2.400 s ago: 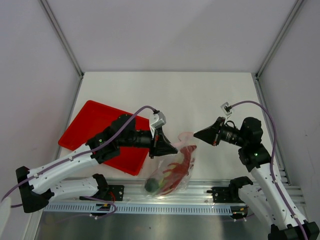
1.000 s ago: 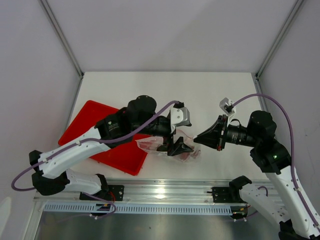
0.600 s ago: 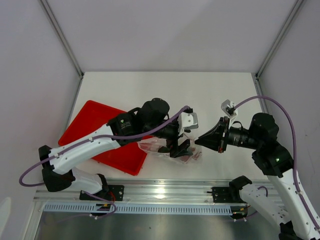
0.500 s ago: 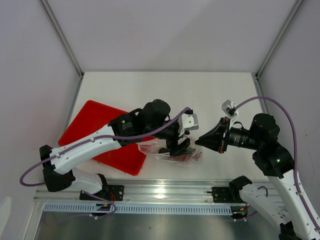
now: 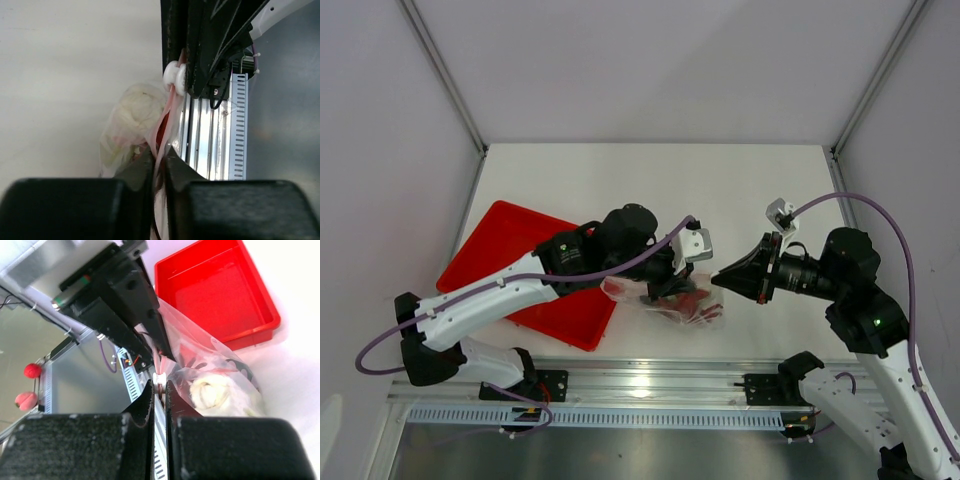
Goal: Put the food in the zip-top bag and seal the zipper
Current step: Zip the zipper food storage bag at the center of the board.
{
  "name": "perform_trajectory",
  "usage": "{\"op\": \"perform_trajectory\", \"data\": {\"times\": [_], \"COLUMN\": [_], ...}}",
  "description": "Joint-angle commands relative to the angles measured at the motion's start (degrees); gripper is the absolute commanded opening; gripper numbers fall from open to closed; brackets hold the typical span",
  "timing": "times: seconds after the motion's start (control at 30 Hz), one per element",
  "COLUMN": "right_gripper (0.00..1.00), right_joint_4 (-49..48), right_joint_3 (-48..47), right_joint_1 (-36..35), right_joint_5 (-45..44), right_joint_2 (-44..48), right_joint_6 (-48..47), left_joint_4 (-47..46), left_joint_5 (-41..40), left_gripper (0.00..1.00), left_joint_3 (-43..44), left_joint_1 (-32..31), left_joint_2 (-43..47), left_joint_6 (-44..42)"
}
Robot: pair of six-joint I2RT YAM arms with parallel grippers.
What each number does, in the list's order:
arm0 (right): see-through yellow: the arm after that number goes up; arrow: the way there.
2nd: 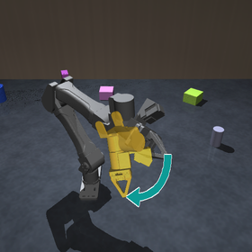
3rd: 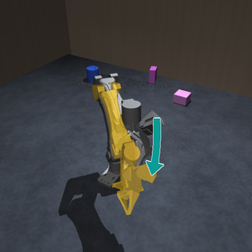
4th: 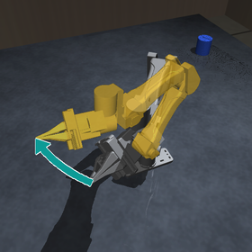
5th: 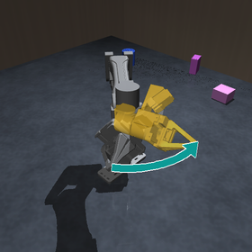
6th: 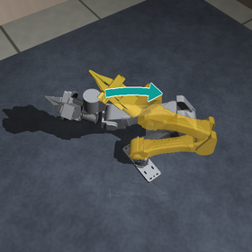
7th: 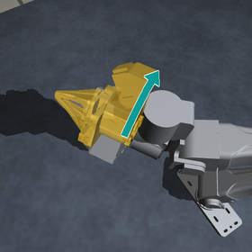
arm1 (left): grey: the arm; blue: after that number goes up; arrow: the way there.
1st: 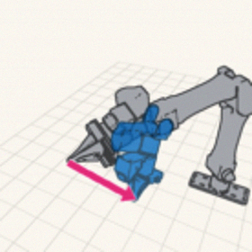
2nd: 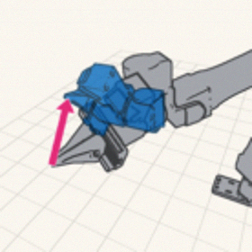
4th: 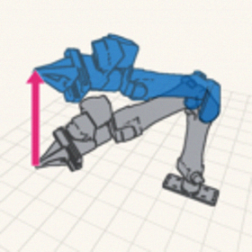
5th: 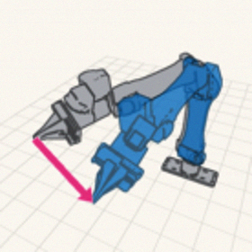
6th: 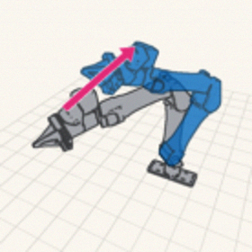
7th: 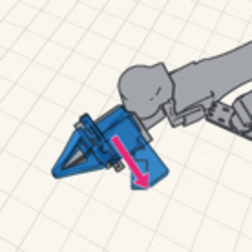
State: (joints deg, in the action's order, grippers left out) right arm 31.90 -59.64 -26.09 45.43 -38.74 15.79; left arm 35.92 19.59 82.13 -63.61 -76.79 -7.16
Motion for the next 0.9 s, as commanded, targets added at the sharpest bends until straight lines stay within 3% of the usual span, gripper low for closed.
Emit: {"op": "perform_trajectory", "data": {"times": [0.0, 0.03, 0.23, 0.27, 0.3, 0.4, 0.57, 0.87], "right_gripper": [0.01, 0.03, 0.06, 0.11, 0.28, 0.39, 0.44, 0.42], "right_joint_4": [-0.6, -0.4, -1.1, -0.9, -0.2, -0.6, -3.8, -11.7], "right_joint_3": [-1.6, -1.6, -1.0, -0.9, -0.9, 0.6, 4.2, 7.8], "right_joint_1": [-0.3, -0.2, -0.3, -0.2, -0.2, -0.2, -0.2, -0.3], "right_joint_5": [-2.8, -3.0, -3.4, -3.7, -4.1, -4.1, -3.2, 1.3], "right_joint_2": [-0.7, -1.2, -2.4, -2.5, -2.5, -2.4, -1.1, 0.5], "right_joint_6": [-0.3, -0.5, -0.2, -0.5, -0.8, -1.1, -0.2, 0.7], "left_joint_4": [-0.7, -0.8, -0.9, -0.9, -1.1, -1.1, -0.3, -0.5], "left_joint_5": [-3.6, -4.1, -4.8, -5.0, -4.8, -3.9, -3.2, -0.9], "left_gripper": [0.06, 0.01, 0.01, 0.01, 0.01, 0.01, 0.01, 0.01], "left_joint_3": [-0.4, -0.4, -0.3, -0.3, -0.2, 0.2, 1.4, 1.5], "left_joint_1": [0.0, 0.0, 0.0, 0.0, 0.2, 0.7, 0.9, 1.3], "left_joint_2": [2.3, 2.4, 3.2, 3.3, 3.4, 3.5, 2.8, 2.7], "left_joint_6": [1.9, 2.3, 4.7, 5.4, 5.8, 6.7, 9.3, 9.4]}}
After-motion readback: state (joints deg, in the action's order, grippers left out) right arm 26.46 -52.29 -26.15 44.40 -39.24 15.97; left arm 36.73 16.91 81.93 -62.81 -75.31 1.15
